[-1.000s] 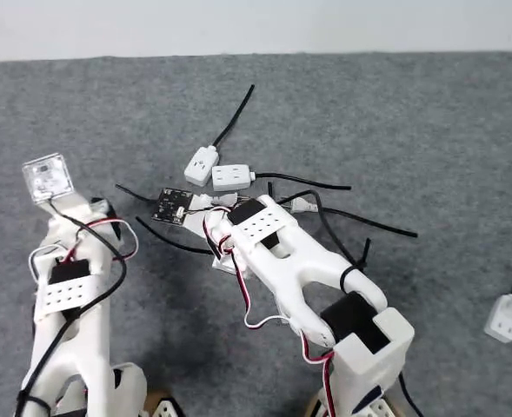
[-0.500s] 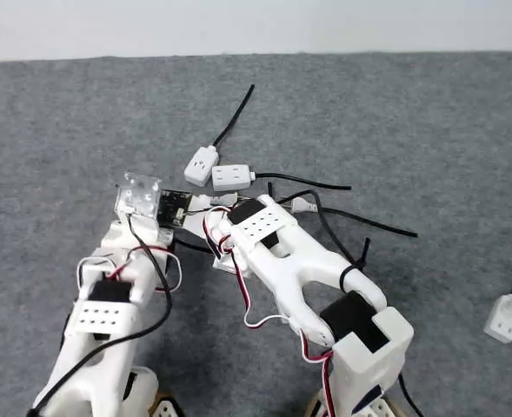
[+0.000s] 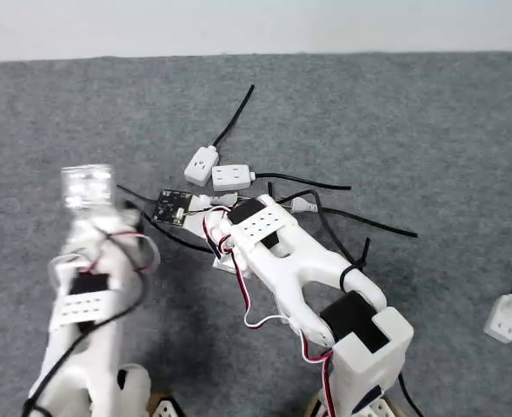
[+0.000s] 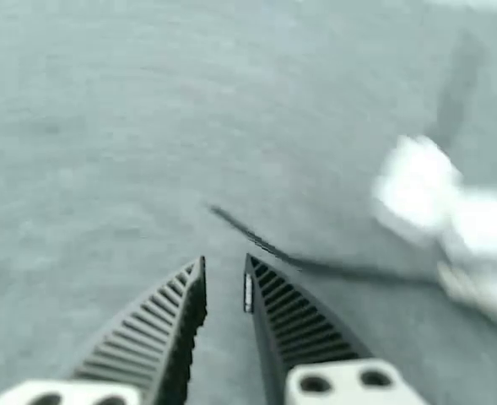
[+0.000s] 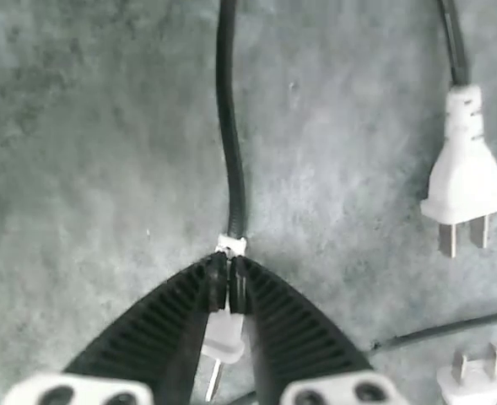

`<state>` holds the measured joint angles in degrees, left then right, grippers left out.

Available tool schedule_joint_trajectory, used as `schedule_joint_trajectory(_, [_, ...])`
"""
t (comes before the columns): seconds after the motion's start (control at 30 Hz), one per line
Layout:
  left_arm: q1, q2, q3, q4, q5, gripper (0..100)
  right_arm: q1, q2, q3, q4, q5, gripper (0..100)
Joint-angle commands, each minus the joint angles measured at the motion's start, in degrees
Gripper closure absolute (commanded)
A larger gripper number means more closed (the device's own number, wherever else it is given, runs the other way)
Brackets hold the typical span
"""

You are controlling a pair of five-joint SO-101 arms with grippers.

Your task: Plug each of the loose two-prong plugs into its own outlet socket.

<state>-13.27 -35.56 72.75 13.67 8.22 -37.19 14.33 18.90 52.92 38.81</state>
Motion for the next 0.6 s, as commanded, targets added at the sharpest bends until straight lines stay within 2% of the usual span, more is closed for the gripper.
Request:
schedule_joint_trajectory(0.0, [-9.6,-1.8,-4.2,-1.6,9.2,93,0.9,0.3,-0.8,0.4,-2.5,99.0])
schedule_joint_trajectory(0.3, [-19.0,-1.6,-6.7,-1.6,19.3,93,0.9,0.3,-0.9,0.3,-3.6,99.0])
schedule_joint_trajectory(0.4, [-19.7,0.9,-8.4,-1.6,20.1,93,0.9,0.3,-1.3,0.3,-4.1,99.0])
schedule_joint_trajectory(0.57, [-19.6,4.8,-11.0,-0.9,20.1,93,1.3,-1.2,-4.7,2.7,-10.6,97.0])
